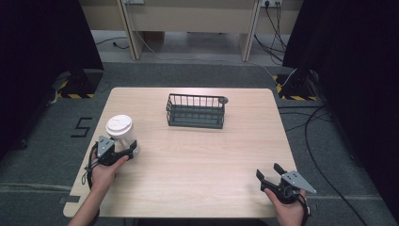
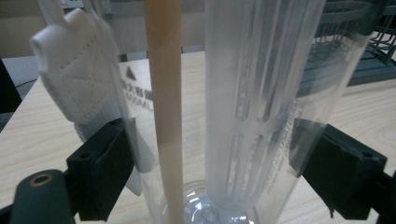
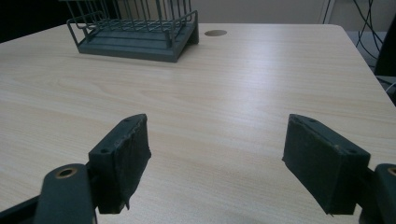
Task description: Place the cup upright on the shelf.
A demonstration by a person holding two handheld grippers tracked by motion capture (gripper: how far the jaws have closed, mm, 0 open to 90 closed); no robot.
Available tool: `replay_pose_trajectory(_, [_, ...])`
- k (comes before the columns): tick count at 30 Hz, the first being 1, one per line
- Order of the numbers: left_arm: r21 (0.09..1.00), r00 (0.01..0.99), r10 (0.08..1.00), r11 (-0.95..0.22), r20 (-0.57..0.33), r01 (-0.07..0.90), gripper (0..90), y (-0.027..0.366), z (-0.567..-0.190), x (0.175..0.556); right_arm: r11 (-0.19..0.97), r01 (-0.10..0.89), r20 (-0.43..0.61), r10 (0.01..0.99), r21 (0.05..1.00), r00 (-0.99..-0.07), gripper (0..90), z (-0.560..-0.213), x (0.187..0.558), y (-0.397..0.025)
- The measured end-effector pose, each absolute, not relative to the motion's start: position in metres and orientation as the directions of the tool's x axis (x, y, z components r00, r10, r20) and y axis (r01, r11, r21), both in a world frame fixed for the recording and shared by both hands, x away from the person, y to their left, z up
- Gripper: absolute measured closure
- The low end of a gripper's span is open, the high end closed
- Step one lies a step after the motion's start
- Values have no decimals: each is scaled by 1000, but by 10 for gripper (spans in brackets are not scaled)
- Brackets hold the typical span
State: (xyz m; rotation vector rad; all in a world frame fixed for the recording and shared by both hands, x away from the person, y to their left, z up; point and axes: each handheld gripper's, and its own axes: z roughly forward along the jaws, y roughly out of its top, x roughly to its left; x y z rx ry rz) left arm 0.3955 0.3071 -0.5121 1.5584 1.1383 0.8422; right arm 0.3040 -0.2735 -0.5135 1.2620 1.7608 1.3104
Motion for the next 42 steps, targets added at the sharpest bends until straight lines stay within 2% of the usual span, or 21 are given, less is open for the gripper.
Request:
replay_pose_trajectory(19, [965,334,942,-59,-31,255,176,305,-511,396,55,343,80,927,938,-367,240,-513,305,-273])
replay_pose_trajectory(42, [973,375,927,-84,-2,213,177,292,-487,393,51,343,83,927,938,-365,243,-513,305,-274])
